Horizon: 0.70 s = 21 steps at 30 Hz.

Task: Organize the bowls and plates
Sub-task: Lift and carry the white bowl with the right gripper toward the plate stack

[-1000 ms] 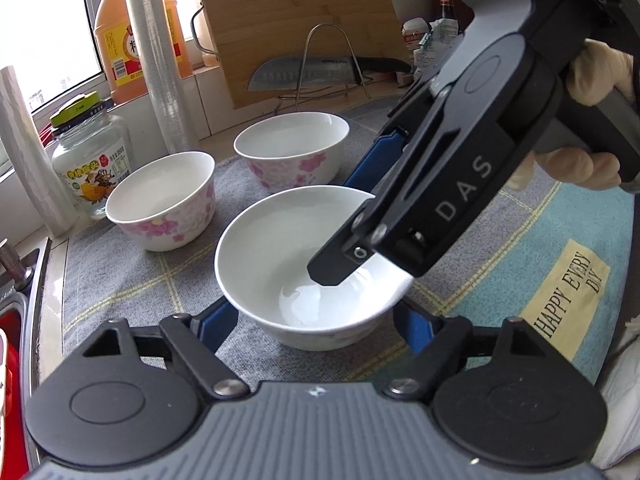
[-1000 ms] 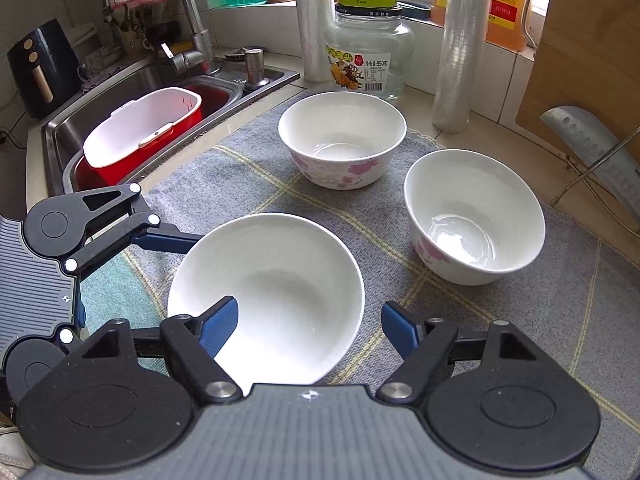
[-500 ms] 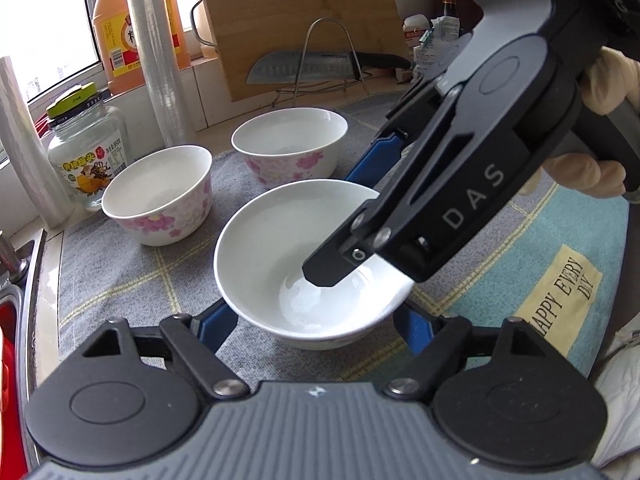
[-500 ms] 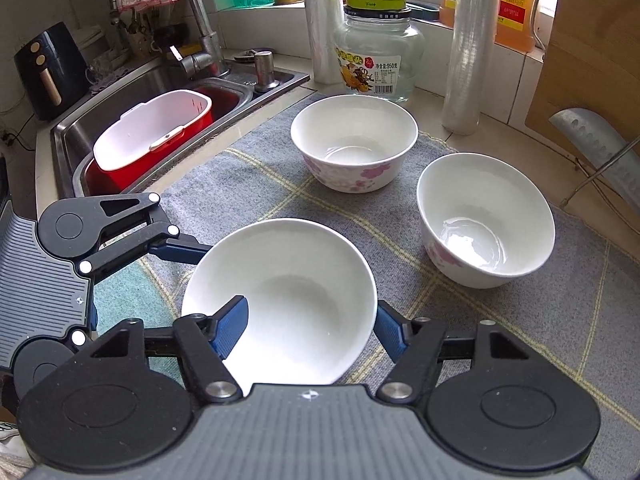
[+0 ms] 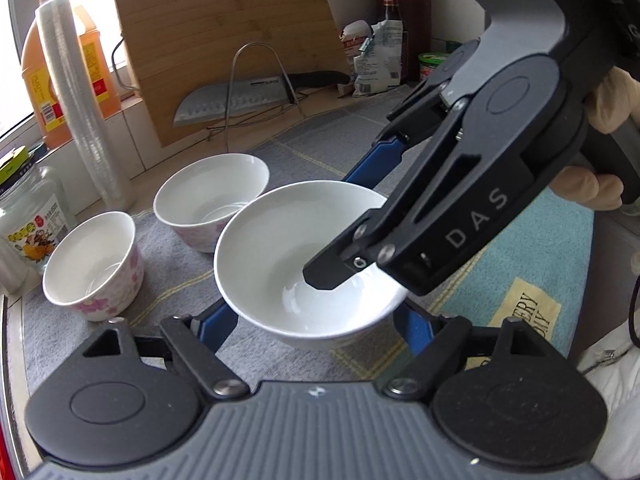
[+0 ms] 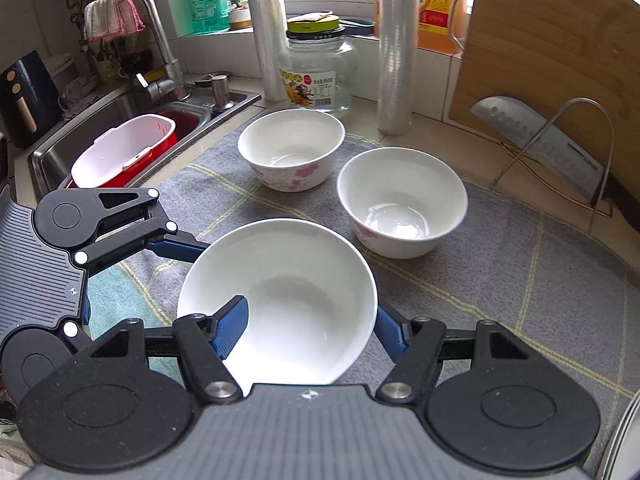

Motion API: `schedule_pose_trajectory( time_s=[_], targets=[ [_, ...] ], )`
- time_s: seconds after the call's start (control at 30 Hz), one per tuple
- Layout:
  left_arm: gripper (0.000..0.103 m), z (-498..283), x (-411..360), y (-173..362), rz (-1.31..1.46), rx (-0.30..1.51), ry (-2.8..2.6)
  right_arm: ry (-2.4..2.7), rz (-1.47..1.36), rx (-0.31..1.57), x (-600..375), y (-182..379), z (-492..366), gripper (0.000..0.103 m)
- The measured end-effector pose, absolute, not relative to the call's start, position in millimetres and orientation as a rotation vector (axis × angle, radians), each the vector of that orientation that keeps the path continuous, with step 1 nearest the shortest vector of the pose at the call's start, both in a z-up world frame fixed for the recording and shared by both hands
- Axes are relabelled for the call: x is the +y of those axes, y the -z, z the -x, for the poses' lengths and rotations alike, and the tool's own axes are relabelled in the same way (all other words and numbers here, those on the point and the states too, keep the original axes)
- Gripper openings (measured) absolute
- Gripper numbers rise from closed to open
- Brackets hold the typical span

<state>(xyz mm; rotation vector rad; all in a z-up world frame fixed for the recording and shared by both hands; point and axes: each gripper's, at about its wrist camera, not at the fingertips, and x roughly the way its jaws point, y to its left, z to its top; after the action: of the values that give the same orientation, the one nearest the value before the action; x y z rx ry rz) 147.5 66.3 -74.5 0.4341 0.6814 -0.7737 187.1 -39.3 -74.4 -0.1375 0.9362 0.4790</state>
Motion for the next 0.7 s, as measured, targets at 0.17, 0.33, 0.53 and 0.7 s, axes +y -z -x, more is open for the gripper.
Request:
schedule_pose_trajectory(
  time_s=[0.17,0.33,0.53,0.7],
  targets=[
    [0.084,-149,36,77,-0.438,0.670,0.848,-0.394,0.120,0.939,-72,73,-178,0.074],
    [0.084,-154,5,82,-0.433,0.690,0.903,-0.326,0.095,0.945,-101,75,-171,0.074],
    [0.084,-162,-17,84,-0.425,0.688,0.940,-0.261,0.072,0.943,-127,77,-167,0.074],
    [0.084,-170,-29,88,-0.428,0.690,0.949,-0.237,0.047,0.937,-142,80,-169,0.074]
  ],
)
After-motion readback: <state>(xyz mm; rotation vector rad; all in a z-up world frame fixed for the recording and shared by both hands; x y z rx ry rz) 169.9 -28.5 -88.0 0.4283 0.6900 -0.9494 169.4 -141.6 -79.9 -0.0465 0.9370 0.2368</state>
